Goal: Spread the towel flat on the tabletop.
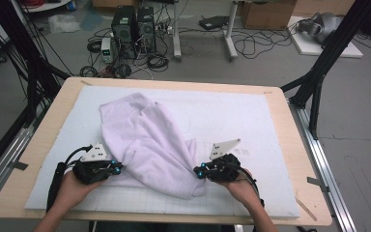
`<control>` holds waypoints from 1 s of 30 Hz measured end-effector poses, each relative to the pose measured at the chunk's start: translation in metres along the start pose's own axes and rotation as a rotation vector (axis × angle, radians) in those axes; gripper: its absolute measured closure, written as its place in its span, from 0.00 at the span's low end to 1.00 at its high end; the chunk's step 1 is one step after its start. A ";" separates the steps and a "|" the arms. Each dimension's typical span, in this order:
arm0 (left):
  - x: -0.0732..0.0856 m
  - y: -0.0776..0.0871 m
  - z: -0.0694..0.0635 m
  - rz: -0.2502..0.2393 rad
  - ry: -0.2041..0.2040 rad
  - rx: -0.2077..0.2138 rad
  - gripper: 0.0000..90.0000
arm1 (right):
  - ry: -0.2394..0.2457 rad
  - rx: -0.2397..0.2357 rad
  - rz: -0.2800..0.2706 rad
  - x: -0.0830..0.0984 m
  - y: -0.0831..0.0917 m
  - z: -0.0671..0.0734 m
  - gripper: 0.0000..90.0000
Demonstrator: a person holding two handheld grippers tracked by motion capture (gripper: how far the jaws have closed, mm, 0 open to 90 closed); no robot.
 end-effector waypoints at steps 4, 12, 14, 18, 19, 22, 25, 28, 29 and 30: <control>0.002 0.010 -0.005 -0.014 -0.005 0.008 0.97 | -0.015 -0.011 -0.003 0.010 0.005 0.012 0.97; -0.013 0.017 0.002 -0.047 0.029 -0.014 0.51 | -0.023 0.021 -0.040 0.006 0.010 0.009 0.78; -0.015 0.013 0.006 -0.048 0.036 -0.032 0.45 | -0.013 0.037 -0.046 0.001 0.008 0.005 0.72; -0.015 -0.002 0.009 -0.026 0.045 -0.045 0.41 | -0.023 0.060 -0.055 -0.002 0.003 -0.003 0.60; -0.014 -0.007 0.008 -0.015 0.045 -0.046 0.41 | -0.030 0.063 -0.051 -0.002 0.001 -0.006 0.58; -0.008 -0.023 0.003 0.029 0.027 -0.029 0.52 | -0.050 0.075 -0.043 -0.002 -0.008 -0.014 0.57; -0.004 -0.026 0.000 0.039 0.020 -0.029 0.66 | -0.057 0.068 -0.032 0.001 -0.014 -0.015 0.62; -0.003 -0.024 0.001 0.036 0.028 -0.025 0.82 | -0.055 0.066 -0.010 0.006 -0.024 -0.014 0.74; -0.003 -0.023 0.001 0.036 0.031 -0.021 0.82 | -0.055 0.066 -0.010 0.006 -0.024 -0.014 0.74; -0.002 -0.022 0.002 0.039 0.031 -0.021 0.85 | -0.056 0.063 -0.013 0.006 -0.025 -0.013 0.82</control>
Point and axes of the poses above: each handheld gripper's, and its own axes: y roughly backward along the jaws, x roughly out of its underside, z roughly to its left, the point moved 9 cm from there along -y, roughly forward along the jaws, and after that the axes turned 14 degrees about -x, right-handed, at the moved point
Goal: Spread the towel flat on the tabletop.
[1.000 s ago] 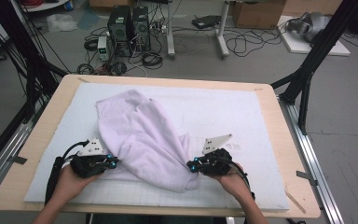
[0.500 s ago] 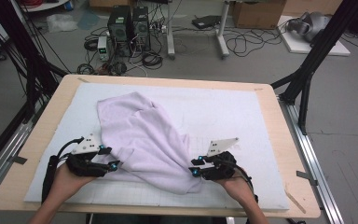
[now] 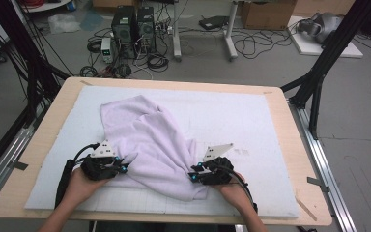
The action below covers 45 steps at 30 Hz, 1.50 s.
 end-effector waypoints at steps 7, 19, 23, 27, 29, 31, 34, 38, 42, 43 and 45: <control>-0.001 0.006 -0.002 0.013 0.001 -0.010 0.86 | 0.011 -0.014 0.016 0.000 0.001 0.005 0.92; 0.000 0.030 -0.007 -0.006 -0.007 -0.003 0.86 | 0.039 -0.059 0.013 0.000 0.004 0.027 0.93; 0.003 0.038 -0.012 -0.020 -0.012 0.005 0.86 | 0.046 -0.081 0.008 0.000 0.005 0.038 0.93; 0.008 0.050 -0.016 -0.031 -0.019 0.014 0.86 | 0.051 -0.104 0.013 0.004 0.006 0.054 0.93; 0.011 0.055 -0.017 -0.032 -0.021 0.019 0.84 | 0.053 -0.107 0.001 0.001 0.007 0.057 0.89; 0.010 0.058 -0.015 -0.041 -0.011 0.017 0.80 | 0.059 -0.113 -0.011 -0.001 0.009 0.057 0.86; 0.004 0.061 -0.009 -0.058 0.010 0.006 0.63 | 0.043 -0.084 -0.065 -0.013 0.019 0.051 0.72; -0.006 0.062 0.001 -0.080 0.034 -0.011 0.54 | 0.027 -0.066 -0.078 -0.018 0.022 0.045 0.66; -0.012 0.052 0.013 -0.081 0.051 -0.040 0.46 | 0.016 -0.031 -0.069 -0.023 0.021 0.029 0.58; -0.012 0.048 0.015 -0.079 0.059 -0.045 0.45 | 0.010 -0.024 -0.066 -0.025 0.020 0.024 0.57; -0.012 0.038 0.018 -0.071 0.062 -0.049 0.45 | 0.015 -0.011 -0.065 -0.030 0.016 0.014 0.55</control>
Point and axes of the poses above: each handheld gripper's, and its own axes: y roughly backward along the jaws, x roughly out of its underside, z roughly to its left, the point moved 9 cm from there along -y, roughly forward along the jaws, and after that the axes turned 14 degrees about -x, right-handed, at the moved point
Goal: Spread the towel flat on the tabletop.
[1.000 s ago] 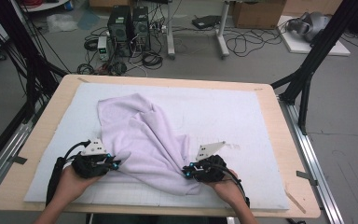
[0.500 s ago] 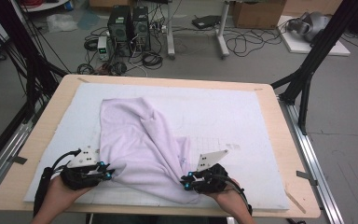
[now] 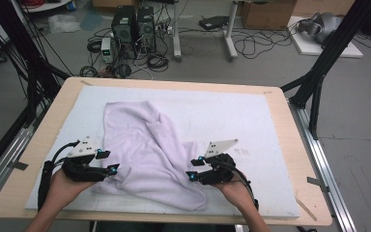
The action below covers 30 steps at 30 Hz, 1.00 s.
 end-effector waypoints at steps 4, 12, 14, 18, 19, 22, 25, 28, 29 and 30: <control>0.005 -0.025 0.006 0.050 0.009 -0.012 0.47 | -0.006 0.022 0.014 -0.012 -0.014 -0.024 0.53; 0.019 -0.054 0.005 0.103 0.019 0.011 0.86 | -0.026 0.004 0.092 -0.004 -0.048 -0.045 0.86; 0.019 -0.052 0.004 0.102 0.013 0.023 0.94 | -0.016 -0.012 0.104 -0.003 -0.047 -0.044 0.95; 0.019 -0.044 0.002 0.092 -0.009 0.036 0.97 | -0.030 -0.035 0.102 -0.001 -0.036 -0.036 0.97; 0.019 -0.041 0.001 0.086 -0.007 0.039 0.97 | -0.028 -0.036 0.104 0.000 -0.033 -0.033 0.97; 0.021 -0.029 -0.002 0.067 -0.019 0.052 0.97 | -0.007 -0.039 0.110 0.001 -0.028 -0.024 0.97; 0.022 -0.013 -0.008 0.043 -0.030 0.068 0.97 | 0.014 -0.048 0.097 0.012 -0.010 -0.001 0.97; 0.025 0.003 -0.015 0.026 -0.038 0.091 0.97 | 0.015 -0.067 0.083 0.023 0.000 0.017 0.97; 0.026 0.007 -0.017 0.021 -0.040 0.098 0.97 | 0.016 -0.075 0.082 0.026 0.002 0.021 0.97; 0.028 0.014 -0.021 0.016 -0.045 0.108 0.97 | 0.011 -0.093 0.084 0.030 0.004 0.030 0.97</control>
Point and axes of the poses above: each handheld gripper's, and its own axes: y roughly backward along the jaws, x roughly out of its underside, z roughly to its left, the point moved 9 cm from there along -y, roughly forward along the jaws, and after that the axes turned 14 degrees about -x, right-handed, at the moved point
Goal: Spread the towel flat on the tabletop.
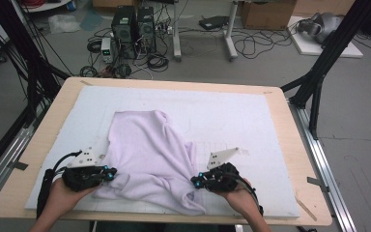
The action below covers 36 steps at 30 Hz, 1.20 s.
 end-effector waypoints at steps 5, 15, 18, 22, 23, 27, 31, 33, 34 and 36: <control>0.007 0.015 -0.015 -0.011 -0.029 0.035 0.95 | 0.032 -0.014 0.010 0.001 0.002 0.021 0.90; -0.022 -0.025 0.022 -0.014 0.029 -0.062 0.54 | -0.044 0.162 -0.068 -0.028 0.007 -0.050 0.59; -0.021 -0.048 0.030 0.029 0.052 -0.072 0.54 | -0.079 0.158 -0.057 -0.028 -0.005 -0.068 0.59; -0.013 -0.071 0.030 0.100 0.050 -0.048 0.78 | -0.087 0.105 -0.044 -0.025 -0.015 -0.077 0.93; -0.015 -0.071 0.031 0.090 0.046 -0.052 0.94 | -0.092 0.082 -0.048 -0.025 -0.011 -0.076 0.95; -0.023 -0.071 0.023 0.091 0.028 -0.015 1.00 | -0.089 0.100 -0.070 -0.028 0.008 -0.072 0.96; -0.031 -0.066 0.016 0.068 0.014 0.000 1.00 | -0.064 0.133 -0.080 -0.034 0.028 -0.065 0.96; -0.039 -0.057 0.009 0.039 0.007 0.011 1.00 | -0.036 0.166 -0.085 -0.041 0.046 -0.055 0.96; -0.039 -0.057 0.009 0.039 0.007 0.011 1.00 | -0.024 0.177 -0.086 -0.044 0.052 -0.052 0.96; -0.043 -0.050 0.006 0.019 0.000 0.013 1.00 | -0.020 0.187 -0.091 -0.046 0.058 -0.048 0.96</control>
Point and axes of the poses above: each handheld gripper's, and its own axes: y roughly backward along the jaws, x roughly out of its underside, z roughly to its left, the point moved 9 cm from there along -y, roughly forward along the jaws, and after that the axes turned 14 degrees about -x, right-handed, at the moved point
